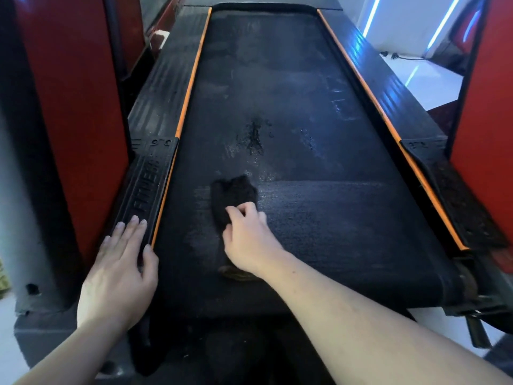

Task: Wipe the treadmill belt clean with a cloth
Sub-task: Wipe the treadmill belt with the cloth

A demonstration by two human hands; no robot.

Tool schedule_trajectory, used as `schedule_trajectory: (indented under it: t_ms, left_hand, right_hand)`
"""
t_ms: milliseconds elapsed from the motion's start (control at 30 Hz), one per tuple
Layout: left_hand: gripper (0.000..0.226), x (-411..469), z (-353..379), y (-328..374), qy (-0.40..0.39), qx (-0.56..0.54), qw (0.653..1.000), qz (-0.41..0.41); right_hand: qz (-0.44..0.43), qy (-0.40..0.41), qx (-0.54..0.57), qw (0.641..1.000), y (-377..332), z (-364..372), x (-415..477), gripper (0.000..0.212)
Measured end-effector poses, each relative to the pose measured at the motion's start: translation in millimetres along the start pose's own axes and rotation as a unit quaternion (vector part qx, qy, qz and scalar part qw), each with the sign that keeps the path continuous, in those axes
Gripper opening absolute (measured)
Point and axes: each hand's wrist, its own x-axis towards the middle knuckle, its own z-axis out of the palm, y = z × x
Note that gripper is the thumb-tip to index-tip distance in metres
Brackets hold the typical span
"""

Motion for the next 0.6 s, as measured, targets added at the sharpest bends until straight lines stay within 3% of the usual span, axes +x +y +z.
schedule_trajectory:
  t_ms: [600]
  left_hand:
    - [0.057, -0.1, 4.4, -2.4, 0.009, 0.010, 1.000, 0.005]
  right_hand:
    - [0.223, 0.101, -0.118, 0.962, 211.4, -132.8, -65.1, 0.051]
